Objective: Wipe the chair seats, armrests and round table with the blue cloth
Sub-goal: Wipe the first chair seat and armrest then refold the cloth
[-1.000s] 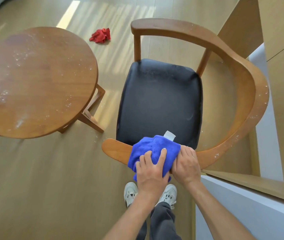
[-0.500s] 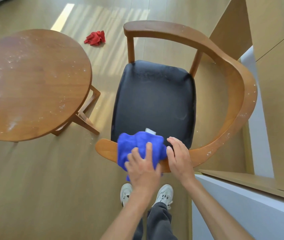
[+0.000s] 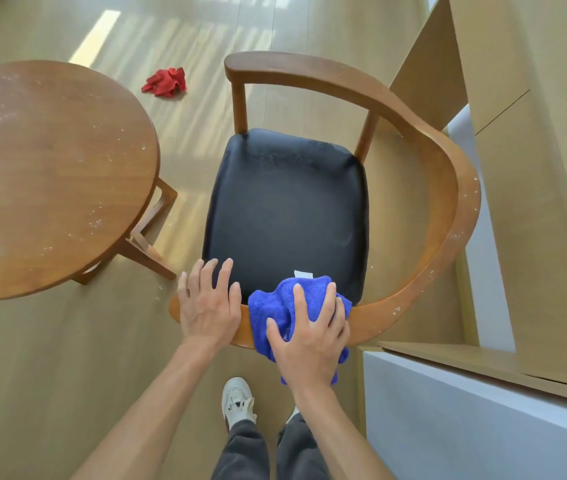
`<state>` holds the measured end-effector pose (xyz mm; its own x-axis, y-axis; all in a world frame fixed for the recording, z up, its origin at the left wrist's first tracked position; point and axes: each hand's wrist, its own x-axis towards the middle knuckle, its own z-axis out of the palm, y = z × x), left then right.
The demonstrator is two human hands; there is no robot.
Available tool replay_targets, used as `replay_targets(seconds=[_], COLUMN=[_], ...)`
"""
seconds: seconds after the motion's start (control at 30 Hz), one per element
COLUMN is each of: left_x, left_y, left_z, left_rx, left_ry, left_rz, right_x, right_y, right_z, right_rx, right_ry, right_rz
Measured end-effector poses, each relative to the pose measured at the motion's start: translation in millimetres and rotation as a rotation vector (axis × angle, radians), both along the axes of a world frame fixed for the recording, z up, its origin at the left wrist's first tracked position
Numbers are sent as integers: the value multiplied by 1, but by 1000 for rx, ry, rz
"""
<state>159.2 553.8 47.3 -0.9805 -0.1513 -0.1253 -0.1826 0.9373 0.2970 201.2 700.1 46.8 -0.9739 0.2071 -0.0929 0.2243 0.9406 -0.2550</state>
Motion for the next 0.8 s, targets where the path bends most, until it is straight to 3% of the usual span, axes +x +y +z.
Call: replay_targets(seconds=[0.2,0.43,0.6,0.7,0.8], left_x=[2,1,-3,-10,-18], left_y=[-1,1,24,64,87], left_z=[-18,-21,-13,-8,-10], left_rx=[-144,-158,-64,12,32], left_ry=[-59,-82,-20,4,0], left_rz=[-86,-89,-106,-141,-125], right_x=[0,-43,-19,7,-3], right_y=[57,179,119,72,93], right_z=[-15,-4,-11,-19,-25], right_rx=[24,148,9,-64,-54], right_ry=[181,206,252,255,303], right_rz=[353,198,56,229,399])
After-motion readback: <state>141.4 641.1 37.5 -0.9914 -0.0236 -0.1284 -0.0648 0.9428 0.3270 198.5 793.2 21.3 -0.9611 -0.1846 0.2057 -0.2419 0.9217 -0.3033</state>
